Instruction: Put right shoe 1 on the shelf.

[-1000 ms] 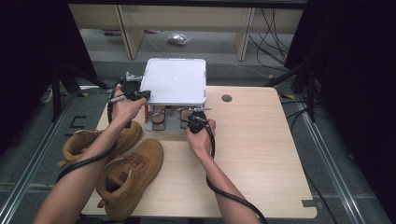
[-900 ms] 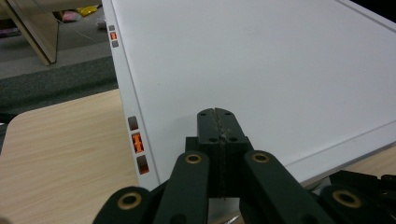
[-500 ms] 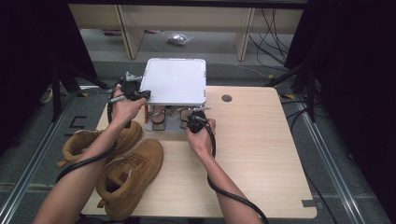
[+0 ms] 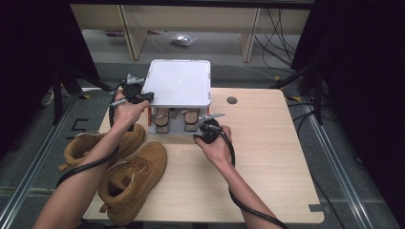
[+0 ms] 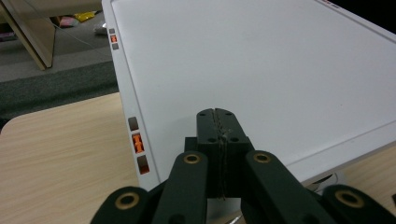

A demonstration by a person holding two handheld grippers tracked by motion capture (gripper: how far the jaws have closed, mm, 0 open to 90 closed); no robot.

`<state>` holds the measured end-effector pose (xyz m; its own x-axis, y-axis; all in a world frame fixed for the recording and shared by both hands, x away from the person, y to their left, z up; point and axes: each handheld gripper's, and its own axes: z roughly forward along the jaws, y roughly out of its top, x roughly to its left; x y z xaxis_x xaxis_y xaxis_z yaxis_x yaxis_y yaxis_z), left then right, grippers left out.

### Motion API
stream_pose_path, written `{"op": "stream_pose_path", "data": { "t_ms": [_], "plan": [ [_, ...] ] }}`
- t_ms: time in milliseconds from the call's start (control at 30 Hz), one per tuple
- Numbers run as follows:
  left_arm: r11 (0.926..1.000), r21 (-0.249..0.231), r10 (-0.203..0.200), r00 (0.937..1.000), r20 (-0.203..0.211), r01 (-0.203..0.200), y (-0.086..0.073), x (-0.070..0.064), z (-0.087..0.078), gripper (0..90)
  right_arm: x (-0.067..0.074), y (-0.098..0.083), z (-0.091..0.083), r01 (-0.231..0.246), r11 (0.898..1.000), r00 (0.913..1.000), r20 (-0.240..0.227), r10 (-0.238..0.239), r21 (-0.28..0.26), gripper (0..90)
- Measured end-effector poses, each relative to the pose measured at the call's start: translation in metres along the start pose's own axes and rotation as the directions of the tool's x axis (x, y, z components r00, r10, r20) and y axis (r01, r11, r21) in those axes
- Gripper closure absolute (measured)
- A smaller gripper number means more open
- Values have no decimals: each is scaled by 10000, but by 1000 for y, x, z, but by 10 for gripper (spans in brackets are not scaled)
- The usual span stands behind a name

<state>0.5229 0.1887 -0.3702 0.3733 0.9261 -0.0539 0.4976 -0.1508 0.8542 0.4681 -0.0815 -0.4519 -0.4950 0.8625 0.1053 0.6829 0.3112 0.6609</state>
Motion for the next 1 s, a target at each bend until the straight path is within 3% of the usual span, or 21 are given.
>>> {"op": "stream_pose_path", "data": {
  "t_ms": [133,267,367,500,567,733,800,1000],
  "plan": [
    [9999,-88,-77,9999,74,78,0,0,0,834,-11,-6,-14,-67,9997,10000,-42,68,225,526],
    [9999,-118,-111,9999,85,112,0,-1,1,781,-19,-12,-23,283,9989,9995,-142,-278,376,503],
    [10000,-35,19,10000,-26,-19,0,-1,0,701,-23,-16,-27,329,9988,9995,-48,-327,370,491],
    [9999,8,-168,9998,-144,168,2,1,-4,574,-31,-26,-34,383,9992,9993,48,-384,107,480],
    [9999,16,-168,9997,-187,168,1,3,-8,530,-35,-32,-39,477,9989,9988,59,-477,43,483],
    [9981,22,-614,9979,-181,615,-3,7,-29,474,-34,-48,-49,356,9993,9994,11,-355,-145,494],
    [9971,159,-740,9963,-431,748,-5,9,-36,414,-34,-53,-50,329,9993,9995,-5,-329,-198,495],
    [9957,713,-568,9980,-276,587,-16,18,-55,336,-34,-65,-50,276,9995,9996,-94,-277,-118,488]
  ]
}}
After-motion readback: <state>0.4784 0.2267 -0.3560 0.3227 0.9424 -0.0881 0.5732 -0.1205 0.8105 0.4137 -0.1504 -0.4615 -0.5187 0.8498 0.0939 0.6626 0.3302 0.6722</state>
